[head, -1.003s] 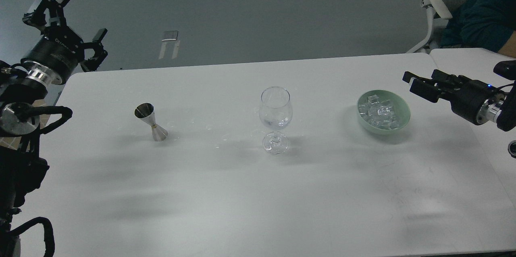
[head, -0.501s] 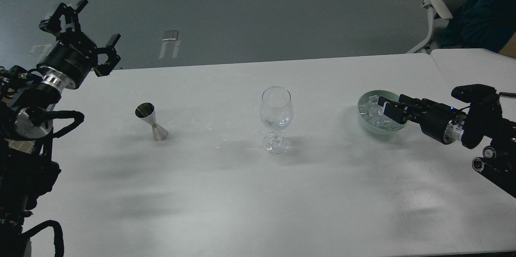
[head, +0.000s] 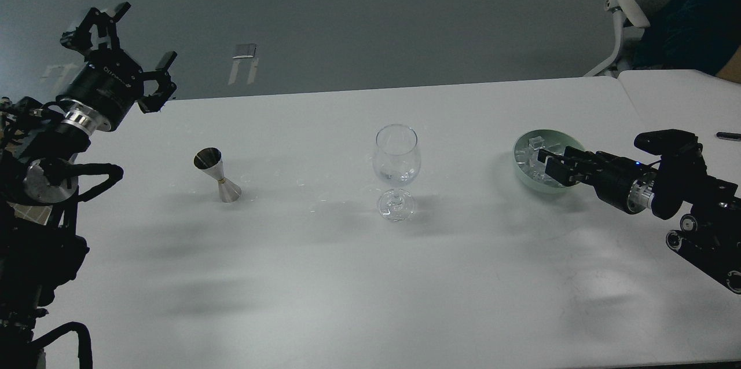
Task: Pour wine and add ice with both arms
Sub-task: 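Reach the right gripper into the green bowl and grasp an ice cube, then lift the ice cube with the right gripper toward the wine glass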
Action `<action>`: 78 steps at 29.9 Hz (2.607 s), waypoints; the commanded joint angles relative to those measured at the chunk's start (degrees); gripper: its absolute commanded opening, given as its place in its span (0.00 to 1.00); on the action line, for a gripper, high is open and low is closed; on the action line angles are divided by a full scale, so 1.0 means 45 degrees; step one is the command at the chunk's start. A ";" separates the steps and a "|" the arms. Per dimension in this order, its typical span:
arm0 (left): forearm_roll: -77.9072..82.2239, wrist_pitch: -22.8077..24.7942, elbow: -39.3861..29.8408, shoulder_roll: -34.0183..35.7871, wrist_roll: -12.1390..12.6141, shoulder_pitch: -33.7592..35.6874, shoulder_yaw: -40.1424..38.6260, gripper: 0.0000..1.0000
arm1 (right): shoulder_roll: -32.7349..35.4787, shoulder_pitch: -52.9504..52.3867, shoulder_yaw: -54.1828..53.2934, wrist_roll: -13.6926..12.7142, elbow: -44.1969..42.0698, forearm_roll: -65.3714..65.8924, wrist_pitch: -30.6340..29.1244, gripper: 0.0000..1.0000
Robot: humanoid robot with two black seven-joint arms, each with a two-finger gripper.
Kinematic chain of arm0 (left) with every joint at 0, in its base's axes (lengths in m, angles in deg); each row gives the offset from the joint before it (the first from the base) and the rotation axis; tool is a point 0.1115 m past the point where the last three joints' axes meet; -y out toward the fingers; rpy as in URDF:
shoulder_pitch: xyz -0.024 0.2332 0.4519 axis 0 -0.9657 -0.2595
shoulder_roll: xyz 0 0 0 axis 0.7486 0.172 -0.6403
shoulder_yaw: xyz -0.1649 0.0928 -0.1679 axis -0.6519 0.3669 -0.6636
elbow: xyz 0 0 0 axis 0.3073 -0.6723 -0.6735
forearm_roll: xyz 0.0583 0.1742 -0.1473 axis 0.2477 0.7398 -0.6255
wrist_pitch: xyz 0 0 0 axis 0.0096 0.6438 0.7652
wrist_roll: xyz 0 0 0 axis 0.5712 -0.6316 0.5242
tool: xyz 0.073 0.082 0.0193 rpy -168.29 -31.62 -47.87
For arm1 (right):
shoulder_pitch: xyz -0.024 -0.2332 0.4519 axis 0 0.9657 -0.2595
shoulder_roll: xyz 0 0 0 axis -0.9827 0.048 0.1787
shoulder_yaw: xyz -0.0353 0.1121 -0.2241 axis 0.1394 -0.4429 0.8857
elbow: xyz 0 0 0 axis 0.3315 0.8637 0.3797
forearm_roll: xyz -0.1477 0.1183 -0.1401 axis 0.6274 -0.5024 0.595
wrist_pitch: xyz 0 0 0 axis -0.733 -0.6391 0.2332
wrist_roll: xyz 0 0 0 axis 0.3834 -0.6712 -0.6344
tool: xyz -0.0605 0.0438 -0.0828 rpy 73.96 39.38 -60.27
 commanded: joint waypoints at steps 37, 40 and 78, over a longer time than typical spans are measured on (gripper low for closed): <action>-0.0013 -0.0001 -0.0176 -0.0019 0.0002 -0.0003 0.0001 0.97 | 0.3342 -0.0234 -0.0452 -0.0448 0.3376 -0.0262 -0.0094 0.00; 0.0006 -0.0020 -0.0176 -0.0019 0.0003 0.0017 0.0001 0.97 | 0.5138 -0.0526 -0.0746 -0.0390 0.5427 -0.0399 -0.0425 0.00; 0.0006 -0.0020 -0.0527 -0.0507 0.0100 -0.0022 0.0020 0.97 | 0.0320 -1.4394 0.9702 0.0138 0.6721 -0.3426 -0.5738 0.00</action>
